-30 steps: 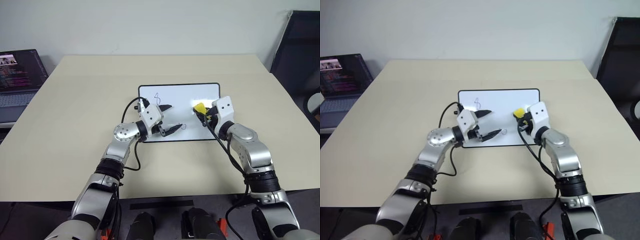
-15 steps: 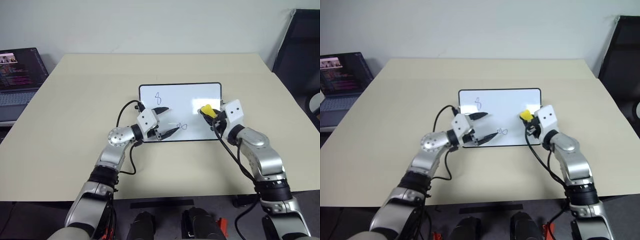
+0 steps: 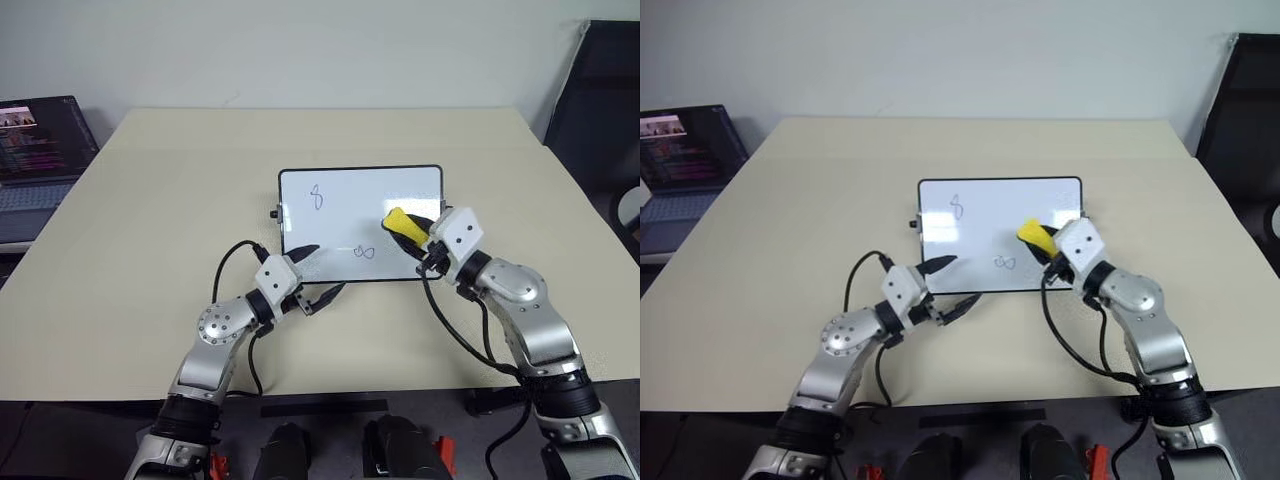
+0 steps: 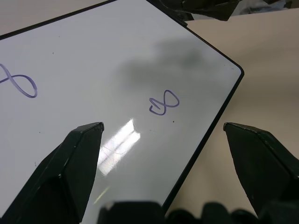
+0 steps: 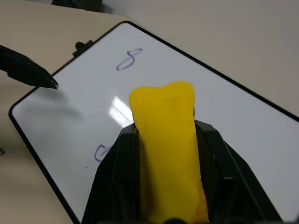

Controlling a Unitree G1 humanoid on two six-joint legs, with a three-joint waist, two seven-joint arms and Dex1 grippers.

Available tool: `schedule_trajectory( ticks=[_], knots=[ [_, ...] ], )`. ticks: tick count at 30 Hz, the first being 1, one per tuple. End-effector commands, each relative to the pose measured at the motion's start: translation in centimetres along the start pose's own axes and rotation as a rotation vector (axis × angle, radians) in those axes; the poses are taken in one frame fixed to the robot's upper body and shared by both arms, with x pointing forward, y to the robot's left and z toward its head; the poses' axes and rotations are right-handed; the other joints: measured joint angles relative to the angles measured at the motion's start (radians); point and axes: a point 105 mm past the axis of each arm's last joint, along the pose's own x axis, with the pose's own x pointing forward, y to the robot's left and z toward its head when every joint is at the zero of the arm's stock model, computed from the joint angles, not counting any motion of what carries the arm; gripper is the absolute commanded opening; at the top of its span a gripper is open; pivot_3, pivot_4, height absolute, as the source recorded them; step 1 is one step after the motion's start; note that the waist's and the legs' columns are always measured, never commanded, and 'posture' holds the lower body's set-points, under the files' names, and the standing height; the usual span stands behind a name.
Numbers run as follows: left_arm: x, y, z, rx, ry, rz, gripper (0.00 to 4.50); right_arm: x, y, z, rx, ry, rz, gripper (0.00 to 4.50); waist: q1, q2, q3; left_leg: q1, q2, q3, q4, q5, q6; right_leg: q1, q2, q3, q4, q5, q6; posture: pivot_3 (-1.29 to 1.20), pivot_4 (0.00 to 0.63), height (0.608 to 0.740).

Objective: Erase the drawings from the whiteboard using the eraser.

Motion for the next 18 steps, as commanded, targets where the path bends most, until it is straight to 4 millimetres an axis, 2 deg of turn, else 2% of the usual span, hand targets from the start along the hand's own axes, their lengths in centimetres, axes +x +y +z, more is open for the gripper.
schedule_trajectory(
  ticks=[1,8,18],
  knots=[
    [-0.2,0.8,1.2,0.043,-0.019,0.022,4.50,1.1,1.0,1.3,-0.115,-0.062,0.074,1.21,0.000,0.000,0.000,0.000,0.000,0.000,0.000,0.000,0.000,0.000,0.000,0.000,0.000,0.000,0.000,0.00,0.150,0.740],
    [0.1,1.5,1.4,0.051,-0.015,0.023,4.50,2.8,3.3,-0.5,-0.215,-0.017,0.194,1.21,0.002,0.000,0.000,0.000,0.000,0.000,0.000,0.000,0.000,0.000,0.000,0.000,0.000,0.000,0.000,0.00,0.150,0.740],
    [-0.4,1.3,1.0,0.053,-0.001,0.005,4.50,4.0,4.4,-1.6,-0.275,0.021,0.247,1.21,0.002,0.000,0.000,0.000,0.000,0.000,0.000,0.000,0.000,0.000,0.000,0.000,0.001,0.000,0.000,0.00,0.150,0.740]
  ],
)
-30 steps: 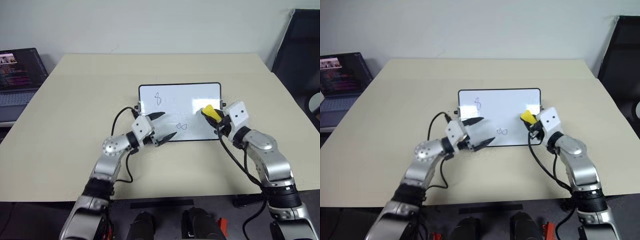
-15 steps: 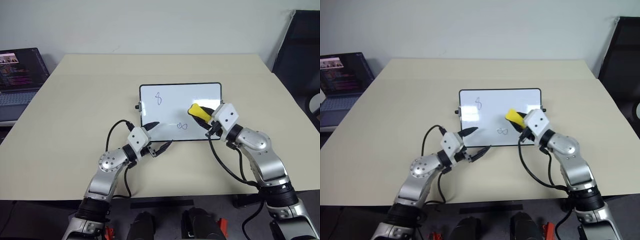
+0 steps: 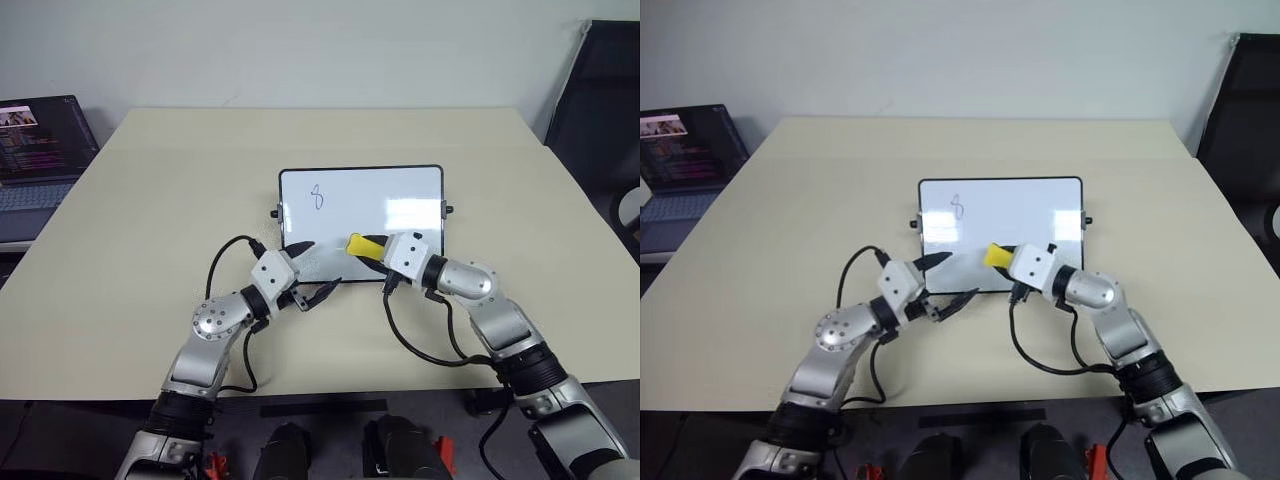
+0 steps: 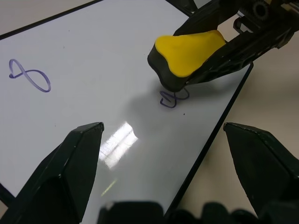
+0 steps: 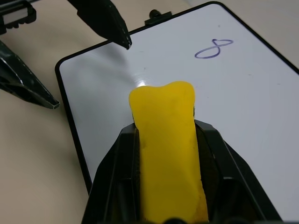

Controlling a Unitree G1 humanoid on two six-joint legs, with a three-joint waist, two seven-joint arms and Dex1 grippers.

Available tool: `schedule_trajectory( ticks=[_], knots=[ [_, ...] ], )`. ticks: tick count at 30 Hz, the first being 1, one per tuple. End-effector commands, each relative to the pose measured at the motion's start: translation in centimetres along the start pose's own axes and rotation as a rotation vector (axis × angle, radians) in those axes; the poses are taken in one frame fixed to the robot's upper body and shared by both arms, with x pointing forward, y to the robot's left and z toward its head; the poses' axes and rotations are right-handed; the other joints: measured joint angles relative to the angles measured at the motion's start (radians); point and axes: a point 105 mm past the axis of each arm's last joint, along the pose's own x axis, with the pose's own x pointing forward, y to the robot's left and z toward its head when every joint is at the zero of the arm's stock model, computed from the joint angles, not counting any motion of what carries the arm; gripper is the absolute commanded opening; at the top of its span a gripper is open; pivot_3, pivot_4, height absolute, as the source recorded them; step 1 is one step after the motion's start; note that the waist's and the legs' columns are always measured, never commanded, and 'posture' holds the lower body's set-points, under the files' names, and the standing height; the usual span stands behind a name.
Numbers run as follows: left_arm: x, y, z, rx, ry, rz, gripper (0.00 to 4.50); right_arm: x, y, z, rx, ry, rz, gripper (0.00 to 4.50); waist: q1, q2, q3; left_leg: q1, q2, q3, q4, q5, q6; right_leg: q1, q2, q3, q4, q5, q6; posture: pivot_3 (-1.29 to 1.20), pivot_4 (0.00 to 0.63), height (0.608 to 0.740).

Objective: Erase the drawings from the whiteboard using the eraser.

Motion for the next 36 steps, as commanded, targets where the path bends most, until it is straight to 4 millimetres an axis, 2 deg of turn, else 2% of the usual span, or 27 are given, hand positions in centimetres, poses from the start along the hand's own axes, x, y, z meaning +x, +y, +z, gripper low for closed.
schedule_trajectory(
  ticks=[1,8,16,26,36],
  knots=[
    [-0.1,0.8,1.2,0.039,-0.039,0.008,4.50,0.8,0.0,1.1,-0.055,-0.034,0.013,1.21,0.000,0.000,0.000,0.000,0.000,0.000,0.000,0.000,0.000,0.000,0.000,0.000,0.000,0.000,0.000,0.00,0.150,0.740],
    [-0.2,1.2,0.8,0.049,-0.035,0.008,4.50,2.1,0.1,0.8,-0.064,-0.006,0.025,1.21,0.000,0.000,0.000,0.000,0.000,0.000,0.000,0.000,0.000,0.000,0.000,0.000,0.000,0.000,0.000,0.00,0.150,0.740],
    [0.2,0.9,0.9,0.058,-0.045,-0.006,4.50,2.5,-1.1,-0.4,-0.102,0.077,-0.005,1.21,0.000,0.000,0.000,0.000,0.000,0.000,0.001,0.000,0.000,0.000,-0.001,0.000,0.001,0.000,0.000,0.00,0.150,0.740],
    [0.0,1.1,0.5,0.061,-0.042,-0.003,4.50,0.9,-0.7,-3.4,-0.119,0.233,0.040,1.21,0.003,0.000,0.000,0.004,0.000,-0.001,0.002,0.000,0.000,0.005,-0.001,-0.001,0.001,0.000,0.000,0.00,0.150,0.740],
    [-0.5,1.2,-0.1,0.067,-0.032,-0.010,4.50,-2.4,-0.9,-6.2,-0.070,0.367,0.051,1.21,0.003,0.000,0.000,0.011,0.000,-0.001,0.002,0.000,0.000,0.012,-0.001,-0.001,0.000,0.000,0.000,0.00,0.150,0.740]
  ],
)
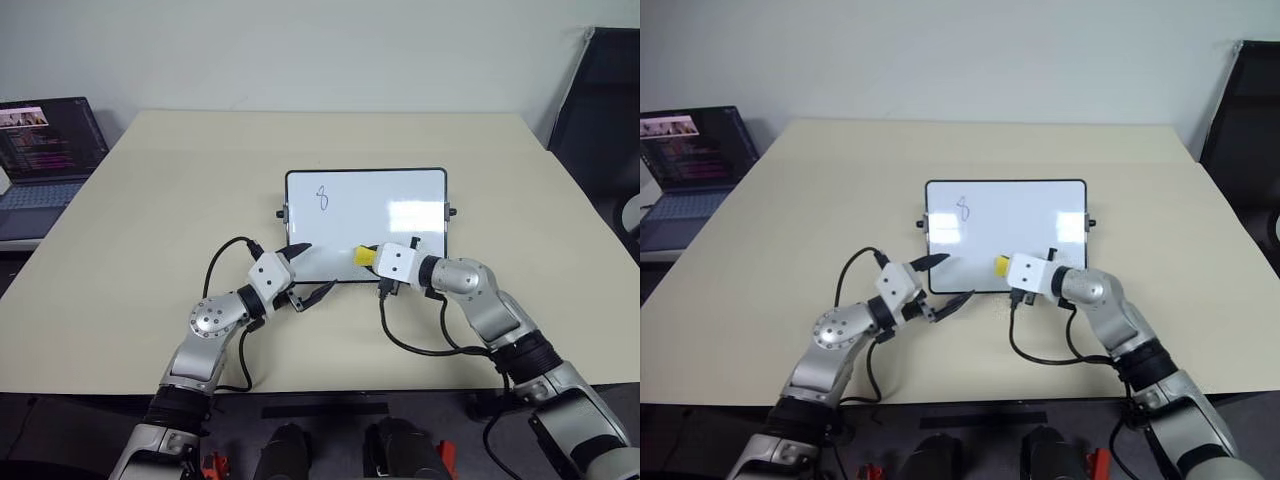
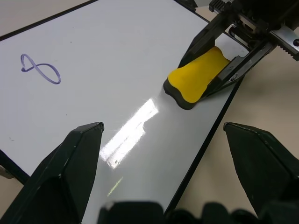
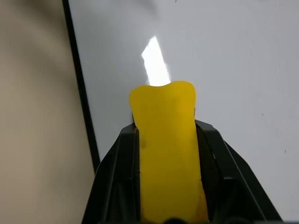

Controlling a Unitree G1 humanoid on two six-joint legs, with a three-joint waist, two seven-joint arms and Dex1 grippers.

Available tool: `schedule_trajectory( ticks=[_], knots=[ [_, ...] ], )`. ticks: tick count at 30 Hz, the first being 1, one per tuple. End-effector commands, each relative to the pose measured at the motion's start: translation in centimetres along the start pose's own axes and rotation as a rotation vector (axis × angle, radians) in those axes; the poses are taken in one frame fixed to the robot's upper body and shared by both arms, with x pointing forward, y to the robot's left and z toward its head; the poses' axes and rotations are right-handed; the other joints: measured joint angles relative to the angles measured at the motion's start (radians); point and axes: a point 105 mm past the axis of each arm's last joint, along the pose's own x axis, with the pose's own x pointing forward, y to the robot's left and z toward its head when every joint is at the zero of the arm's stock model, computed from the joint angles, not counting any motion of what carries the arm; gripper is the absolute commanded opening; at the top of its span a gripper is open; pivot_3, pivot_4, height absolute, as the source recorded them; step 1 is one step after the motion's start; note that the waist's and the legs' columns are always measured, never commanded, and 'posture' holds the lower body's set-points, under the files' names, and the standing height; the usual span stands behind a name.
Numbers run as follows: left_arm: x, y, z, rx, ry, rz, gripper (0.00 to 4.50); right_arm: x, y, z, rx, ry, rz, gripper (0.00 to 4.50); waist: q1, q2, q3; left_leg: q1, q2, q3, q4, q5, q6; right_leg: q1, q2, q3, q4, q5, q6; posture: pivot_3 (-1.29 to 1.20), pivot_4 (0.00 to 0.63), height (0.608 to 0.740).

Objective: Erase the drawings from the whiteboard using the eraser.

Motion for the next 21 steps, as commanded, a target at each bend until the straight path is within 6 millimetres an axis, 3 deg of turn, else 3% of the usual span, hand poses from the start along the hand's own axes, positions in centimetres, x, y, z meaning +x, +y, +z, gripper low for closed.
schedule_trajectory(
  ticks=[1,8,13,16,21],
  knots=[
    [-0.3,0.7,0.6,0.029,-0.027,0.018,4.50,-1.5,-0.4,-3.3,0.059,0.133,-0.018,1.21,0.000,0.000,0.000,0.001,0.000,0.000,0.000,0.000,0.000,0.000,0.000,0.000,0.000,0.000,0.000,0.00,0.150,0.740],
    [0.1,0.4,0.7,0.025,-0.035,0.016,4.50,-3.0,-1.3,-5.0,0.073,0.194,-0.061,1.21,0.001,0.000,0.000,0.002,0.000,0.000,0.000,0.000,0.000,0.002,-0.001,0.000,0.000,0.000,0.000,0.00,0.150,0.740],
    [0.2,0.6,0.8,0.027,-0.038,0.017,4.50,-3.5,-1.7,-5.2,0.074,0.200,-0.079,1.21,0.001,-0.001,0.000,0.002,0.000,0.001,0.001,0.000,0.000,0.002,-0.001,0.001,0.000,-0.001,-0.001,0.00,0.150,0.740],
    [0.3,0.5,0.9,0.027,-0.040,0.015,4.50,-3.4,-2.1,-4.7,0.080,0.180,-0.096,1.21,0.001,-0.001,0.000,0.002,0.000,0.001,0.001,0.000,0.000,0.002,-0.001,0.001,0.000,-0.001,-0.002,0.00,0.150,0.740],
    [0.6,0.4,1.1,0.025,-0.047,0.010,4.50,-2.3,-2.7,-2.1,0.081,0.060,-0.140,1.21,-0.001,-0.001,0.000,0.002,0.000,0.001,0.001,0.000,0.000,0.002,-0.001,0.001,0.000,-0.001,-0.002,0.00,0.150,0.740]
  ],
)
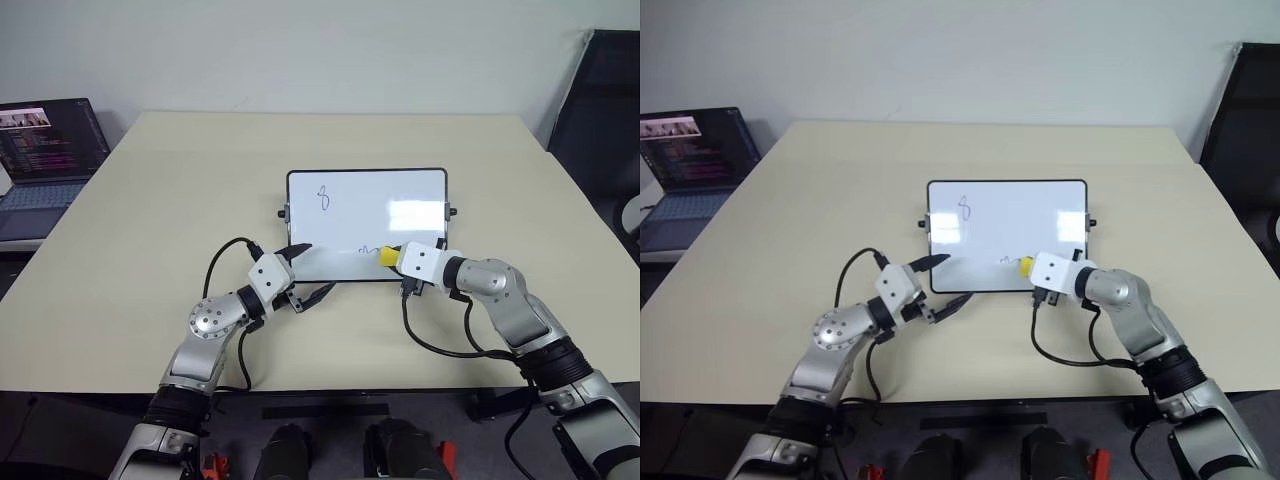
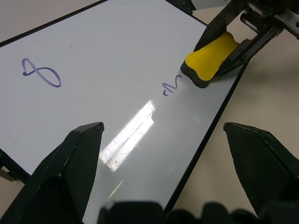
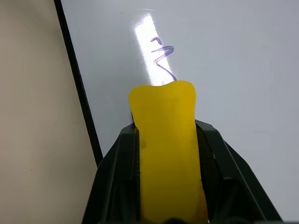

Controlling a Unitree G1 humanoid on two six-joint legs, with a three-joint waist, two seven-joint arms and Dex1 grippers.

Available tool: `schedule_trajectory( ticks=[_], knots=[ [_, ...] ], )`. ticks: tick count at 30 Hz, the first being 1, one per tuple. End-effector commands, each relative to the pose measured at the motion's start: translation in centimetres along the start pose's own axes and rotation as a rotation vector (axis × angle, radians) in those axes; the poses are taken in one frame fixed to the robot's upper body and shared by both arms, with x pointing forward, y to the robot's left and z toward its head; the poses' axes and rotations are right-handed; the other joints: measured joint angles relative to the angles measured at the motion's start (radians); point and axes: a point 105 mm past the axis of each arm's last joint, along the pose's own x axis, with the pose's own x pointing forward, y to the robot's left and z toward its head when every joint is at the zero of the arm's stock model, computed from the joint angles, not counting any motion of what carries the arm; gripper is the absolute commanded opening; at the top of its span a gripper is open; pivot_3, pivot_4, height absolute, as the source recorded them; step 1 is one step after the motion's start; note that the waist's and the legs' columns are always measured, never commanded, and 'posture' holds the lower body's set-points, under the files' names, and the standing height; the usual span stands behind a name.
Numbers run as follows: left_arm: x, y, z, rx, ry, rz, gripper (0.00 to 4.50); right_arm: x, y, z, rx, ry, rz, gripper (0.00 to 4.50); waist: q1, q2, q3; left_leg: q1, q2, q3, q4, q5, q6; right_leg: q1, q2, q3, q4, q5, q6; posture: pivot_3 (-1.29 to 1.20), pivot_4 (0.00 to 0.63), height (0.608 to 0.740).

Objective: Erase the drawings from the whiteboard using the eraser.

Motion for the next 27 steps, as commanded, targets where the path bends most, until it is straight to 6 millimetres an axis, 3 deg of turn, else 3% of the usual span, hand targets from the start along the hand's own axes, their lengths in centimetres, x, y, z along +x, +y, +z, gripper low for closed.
schedule_trajectory(
  ticks=[1,5,11,17,22,27],
  knots=[
    [0.5,0.4,1.2,0.026,-0.040,0.007,4.50,-0.1,-1.9,0.4,0.043,-0.029,-0.108,1.21,-0.002,0.000,0.000,0.000,0.000,0.000,0.000,0.000,0.000,0.000,0.000,0.000,0.000,0.000,0.000,0.00,0.150,0.740],
    [0.7,0.6,1.4,0.030,-0.043,0.007,4.50,0.8,-2.4,3.2,0.047,-0.150,-0.139,1.21,-0.009,0.000,0.001,0.000,0.000,0.001,-0.001,0.000,0.000,-0.001,0.001,0.001,0.000,0.002,0.002,0.00,0.150,0.740],
    [0.5,0.6,1.6,0.037,-0.040,-0.002,4.50,2.8,-2.1,5.1,0.021,-0.200,-0.132,1.21,-0.008,0.000,0.001,-0.002,0.000,0.000,-0.005,0.000,0.000,-0.003,0.002,-0.001,-0.001,0.001,0.002,0.00,0.150,0.740],
    [0.3,0.9,1.6,0.040,-0.034,0.008,4.50,3.5,-1.6,6.3,0.014,-0.239,-0.113,1.21,-0.004,0.000,0.001,-0.004,0.000,0.000,-0.005,0.000,0.000,-0.005,0.002,-0.001,-0.001,0.001,0.001,0.00,0.150,0.740],
    [0.0,1.0,1.4,0.038,-0.025,0.015,4.50,3.6,-0.2,5.0,-0.001,-0.187,-0.060,1.21,-0.003,0.000,0.002,-0.005,0.000,-0.001,-0.005,0.000,0.000,-0.005,0.001,-0.001,-0.002,0.001,0.001,0.00,0.150,0.740],
    [-0.1,1.1,1.1,0.038,-0.019,0.015,4.50,3.2,0.2,1.4,-0.060,-0.016,-0.019,1.21,-0.002,0.000,0.001,-0.004,0.000,-0.001,-0.005,0.000,0.000,-0.005,0.001,-0.001,-0.001,0.001,0.001,0.00,0.150,0.740]
  ],
)
